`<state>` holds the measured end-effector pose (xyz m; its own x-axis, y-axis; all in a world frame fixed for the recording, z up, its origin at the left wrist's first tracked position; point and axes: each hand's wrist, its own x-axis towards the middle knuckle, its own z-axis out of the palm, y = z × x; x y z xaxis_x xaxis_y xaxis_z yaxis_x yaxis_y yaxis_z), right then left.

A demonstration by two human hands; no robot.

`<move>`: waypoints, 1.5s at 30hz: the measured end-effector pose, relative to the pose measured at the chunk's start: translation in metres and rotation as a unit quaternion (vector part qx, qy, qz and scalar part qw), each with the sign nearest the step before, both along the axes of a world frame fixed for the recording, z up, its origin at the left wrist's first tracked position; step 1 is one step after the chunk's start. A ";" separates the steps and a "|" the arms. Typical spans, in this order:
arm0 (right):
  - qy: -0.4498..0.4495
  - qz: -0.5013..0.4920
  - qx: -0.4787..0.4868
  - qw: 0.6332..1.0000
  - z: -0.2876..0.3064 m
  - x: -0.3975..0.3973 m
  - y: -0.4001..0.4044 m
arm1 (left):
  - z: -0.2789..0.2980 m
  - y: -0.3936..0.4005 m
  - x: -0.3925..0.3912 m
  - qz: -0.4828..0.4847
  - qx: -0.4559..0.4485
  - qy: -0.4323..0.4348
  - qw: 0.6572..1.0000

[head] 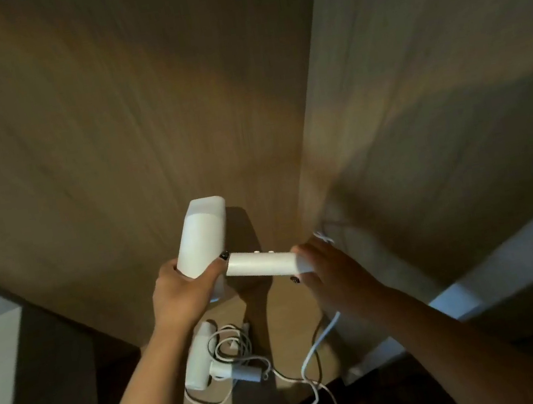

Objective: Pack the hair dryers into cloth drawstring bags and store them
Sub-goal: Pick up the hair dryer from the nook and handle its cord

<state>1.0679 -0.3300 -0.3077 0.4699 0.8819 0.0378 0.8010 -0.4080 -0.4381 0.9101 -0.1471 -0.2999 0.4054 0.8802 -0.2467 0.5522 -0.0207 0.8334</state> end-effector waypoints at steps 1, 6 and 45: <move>-0.005 0.005 -0.004 1.000 0.018 0.001 -0.001 | 0.010 0.003 0.001 -0.007 -0.006 -0.012 1.000; -0.053 0.016 0.006 0.998 0.094 0.010 -0.002 | 0.057 0.010 -0.001 -0.096 0.030 -0.034 0.994; 0.212 -0.244 0.354 0.877 0.166 -0.157 0.006 | 0.169 0.010 -0.109 -0.237 -0.271 -0.397 0.844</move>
